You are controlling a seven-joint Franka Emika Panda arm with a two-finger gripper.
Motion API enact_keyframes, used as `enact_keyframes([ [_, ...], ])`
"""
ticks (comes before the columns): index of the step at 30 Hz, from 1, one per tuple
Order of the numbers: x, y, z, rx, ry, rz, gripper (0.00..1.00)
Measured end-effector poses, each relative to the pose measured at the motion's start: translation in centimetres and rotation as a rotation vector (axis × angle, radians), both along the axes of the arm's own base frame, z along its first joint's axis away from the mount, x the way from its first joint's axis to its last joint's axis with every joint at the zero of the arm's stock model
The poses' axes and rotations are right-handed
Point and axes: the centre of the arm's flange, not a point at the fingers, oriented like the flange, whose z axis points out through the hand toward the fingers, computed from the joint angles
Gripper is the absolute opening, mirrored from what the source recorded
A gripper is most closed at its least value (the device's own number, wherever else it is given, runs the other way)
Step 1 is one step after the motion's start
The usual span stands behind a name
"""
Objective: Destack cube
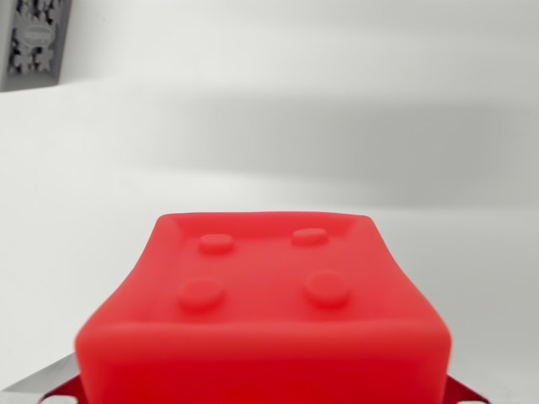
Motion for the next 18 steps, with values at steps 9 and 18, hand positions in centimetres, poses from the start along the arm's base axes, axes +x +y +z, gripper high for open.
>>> enact_keyframes([
  [9,-0.9,-1.5,-0.1,0.0,0.0,0.032,0.0],
  [18,-1.7,-3.0,-0.2,0.0,0.0,0.063,0.0],
])
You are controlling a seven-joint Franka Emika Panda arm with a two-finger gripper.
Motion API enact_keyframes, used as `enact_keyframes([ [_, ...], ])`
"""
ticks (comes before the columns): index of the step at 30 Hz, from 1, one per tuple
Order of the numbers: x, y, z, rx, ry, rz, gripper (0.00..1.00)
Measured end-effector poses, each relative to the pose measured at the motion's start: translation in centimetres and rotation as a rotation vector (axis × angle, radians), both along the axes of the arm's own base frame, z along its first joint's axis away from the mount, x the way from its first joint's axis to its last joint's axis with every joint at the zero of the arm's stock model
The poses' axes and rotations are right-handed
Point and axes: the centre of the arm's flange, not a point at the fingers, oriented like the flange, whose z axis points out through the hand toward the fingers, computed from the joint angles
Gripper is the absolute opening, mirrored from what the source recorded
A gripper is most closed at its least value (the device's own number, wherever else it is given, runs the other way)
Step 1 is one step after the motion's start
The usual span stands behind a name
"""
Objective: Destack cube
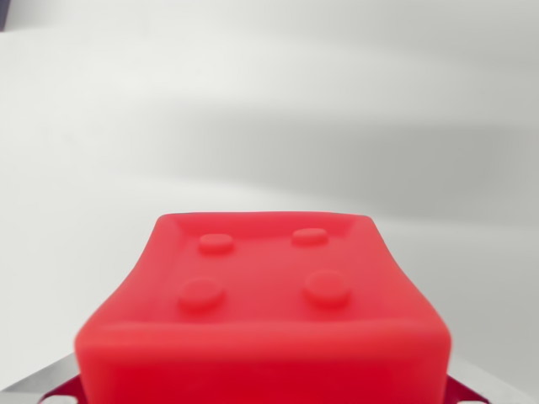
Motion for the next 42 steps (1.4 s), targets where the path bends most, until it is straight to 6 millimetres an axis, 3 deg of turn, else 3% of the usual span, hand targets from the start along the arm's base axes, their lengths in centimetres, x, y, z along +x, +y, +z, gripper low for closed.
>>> enact_keyframes([
  [42,-4.1,-7.3,-0.4,0.0,0.001,0.151,0.0],
])
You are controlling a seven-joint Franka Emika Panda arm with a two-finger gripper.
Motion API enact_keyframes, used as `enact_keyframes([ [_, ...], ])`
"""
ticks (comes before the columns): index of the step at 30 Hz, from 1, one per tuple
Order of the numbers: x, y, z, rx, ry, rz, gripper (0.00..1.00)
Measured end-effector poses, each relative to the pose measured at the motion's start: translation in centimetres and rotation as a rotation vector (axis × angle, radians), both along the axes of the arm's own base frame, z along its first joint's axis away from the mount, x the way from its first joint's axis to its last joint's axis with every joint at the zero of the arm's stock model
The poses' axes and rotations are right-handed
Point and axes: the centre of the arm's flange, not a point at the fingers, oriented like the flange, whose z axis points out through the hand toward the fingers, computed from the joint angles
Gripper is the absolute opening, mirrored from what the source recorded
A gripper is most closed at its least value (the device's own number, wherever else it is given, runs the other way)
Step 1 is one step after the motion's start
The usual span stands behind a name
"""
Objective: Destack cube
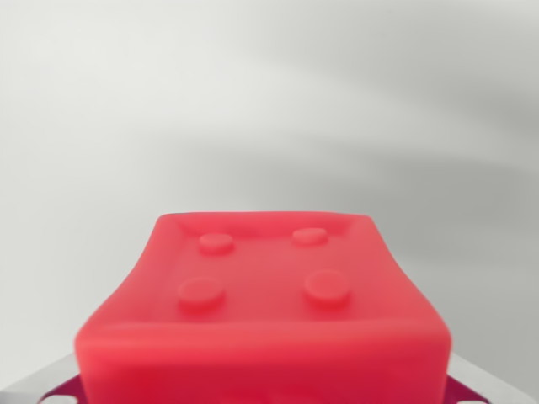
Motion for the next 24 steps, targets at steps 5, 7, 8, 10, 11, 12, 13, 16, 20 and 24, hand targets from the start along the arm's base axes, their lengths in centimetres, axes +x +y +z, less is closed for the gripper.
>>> enact_keyframes([
  [5,-0.5,-0.8,0.0,0.0,0.0,0.017,0.0],
  [7,-0.7,-1.2,-0.1,0.0,0.001,0.025,0.0],
  [8,-0.8,-1.4,-0.1,0.0,0.001,0.029,0.0],
  [10,-1.0,-1.7,-0.1,0.0,0.001,0.035,0.0],
  [11,-1.1,-1.9,-0.1,0.0,0.001,0.039,0.0],
  [12,-1.2,-2.1,-0.1,0.001,0.0,0.043,0.0],
  [13,-1.3,-2.2,-0.1,0.001,0.001,0.046,0.0],
  [16,-1.6,-2.8,-0.1,0.001,0.001,0.057,0.0],
  [20,-2.0,-3.5,-0.2,0.001,0.002,0.072,0.0],
  [24,-2.4,-4.2,-0.3,0.001,0.002,0.086,0.0],
])
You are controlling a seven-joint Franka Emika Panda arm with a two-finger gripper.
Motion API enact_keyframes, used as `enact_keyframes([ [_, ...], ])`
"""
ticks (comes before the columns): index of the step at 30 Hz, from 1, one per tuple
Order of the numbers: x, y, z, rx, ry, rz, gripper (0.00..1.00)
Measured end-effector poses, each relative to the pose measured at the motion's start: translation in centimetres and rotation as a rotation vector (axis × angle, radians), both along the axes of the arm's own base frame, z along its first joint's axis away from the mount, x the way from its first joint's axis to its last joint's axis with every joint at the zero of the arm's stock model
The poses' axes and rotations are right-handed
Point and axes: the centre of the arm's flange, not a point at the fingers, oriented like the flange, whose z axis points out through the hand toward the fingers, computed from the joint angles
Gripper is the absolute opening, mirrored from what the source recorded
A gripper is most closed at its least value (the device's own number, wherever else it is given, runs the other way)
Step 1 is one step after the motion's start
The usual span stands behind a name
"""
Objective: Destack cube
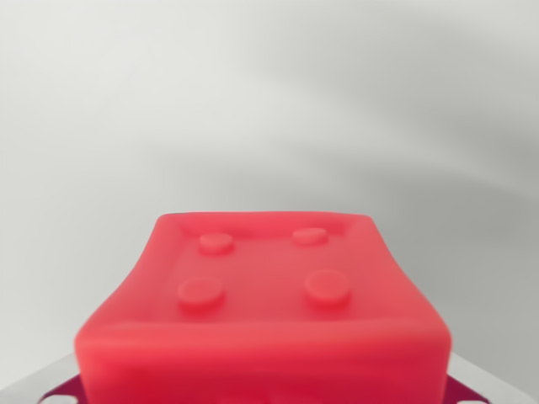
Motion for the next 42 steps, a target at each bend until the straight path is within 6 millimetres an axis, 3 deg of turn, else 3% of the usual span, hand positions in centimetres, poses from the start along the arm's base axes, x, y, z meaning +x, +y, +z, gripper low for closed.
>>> enact_keyframes([
  [42,-4.1,-7.2,-0.4,0.002,0.001,0.15,0.0],
])
